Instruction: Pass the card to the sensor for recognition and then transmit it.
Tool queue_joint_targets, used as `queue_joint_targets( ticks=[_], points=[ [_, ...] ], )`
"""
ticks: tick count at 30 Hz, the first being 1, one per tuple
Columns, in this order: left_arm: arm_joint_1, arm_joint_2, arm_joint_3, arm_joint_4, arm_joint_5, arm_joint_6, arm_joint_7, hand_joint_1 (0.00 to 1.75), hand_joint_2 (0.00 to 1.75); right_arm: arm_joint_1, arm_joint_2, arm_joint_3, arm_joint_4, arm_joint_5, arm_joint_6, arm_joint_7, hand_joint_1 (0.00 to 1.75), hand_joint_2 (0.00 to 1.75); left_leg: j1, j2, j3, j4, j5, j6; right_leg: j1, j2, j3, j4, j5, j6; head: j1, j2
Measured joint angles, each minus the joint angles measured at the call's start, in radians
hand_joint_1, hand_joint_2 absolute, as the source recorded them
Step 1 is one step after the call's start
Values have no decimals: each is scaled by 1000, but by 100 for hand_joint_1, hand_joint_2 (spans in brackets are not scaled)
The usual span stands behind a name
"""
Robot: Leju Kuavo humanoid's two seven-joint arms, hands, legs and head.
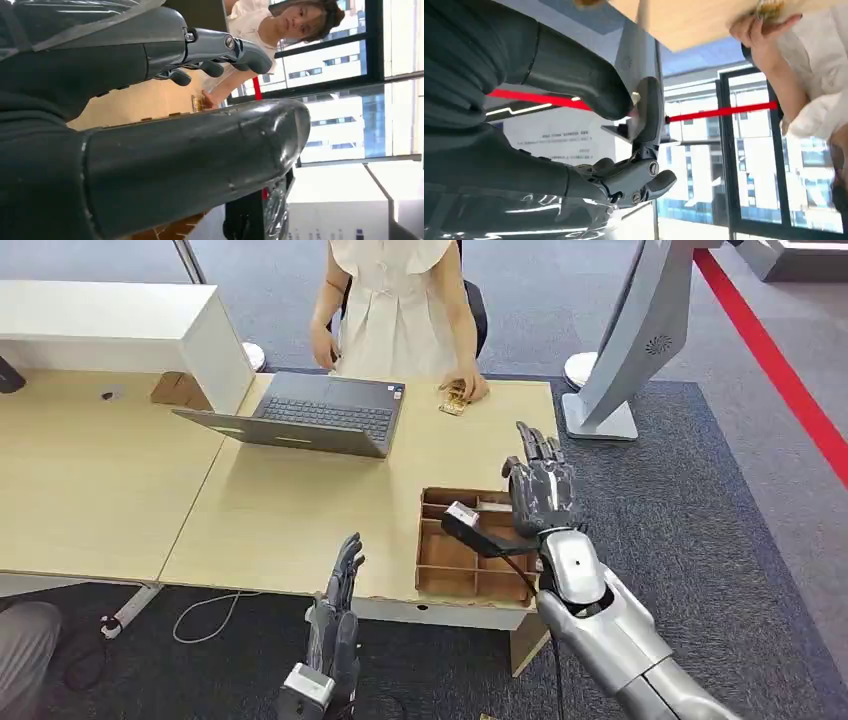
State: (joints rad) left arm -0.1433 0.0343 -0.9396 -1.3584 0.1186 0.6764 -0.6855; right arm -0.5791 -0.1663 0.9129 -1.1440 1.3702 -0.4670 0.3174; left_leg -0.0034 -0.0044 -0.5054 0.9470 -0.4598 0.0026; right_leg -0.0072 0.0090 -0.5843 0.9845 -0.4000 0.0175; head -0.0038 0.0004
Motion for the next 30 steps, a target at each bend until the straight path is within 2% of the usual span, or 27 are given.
queue_joint_targets(
  ticks=[8,15,21,30],
  points=[
    [-33,-1,-40,22,32,0,-4,0,0,-43,-15,-38,-133,30,50,5,175,175,0,0,0,0,0,0,0,0,0,0,0,0,0,0],
    [-68,-4,-86,40,78,-5,-18,0,0,-79,-13,-36,-140,24,132,-27,175,175,0,0,-1,0,0,0,0,0,0,0,0,0,0,0],
    [-103,-11,-137,62,98,-47,-18,0,0,-163,33,-12,-61,18,224,-59,175,175,0,0,-1,0,0,0,0,0,0,0,0,0,0,0],
    [-143,-29,-186,101,98,-122,-18,0,0,-288,97,35,139,-21,293,-84,175,175,0,0,-1,0,0,0,0,0,0,0,0,0,0,0]
  ],
)
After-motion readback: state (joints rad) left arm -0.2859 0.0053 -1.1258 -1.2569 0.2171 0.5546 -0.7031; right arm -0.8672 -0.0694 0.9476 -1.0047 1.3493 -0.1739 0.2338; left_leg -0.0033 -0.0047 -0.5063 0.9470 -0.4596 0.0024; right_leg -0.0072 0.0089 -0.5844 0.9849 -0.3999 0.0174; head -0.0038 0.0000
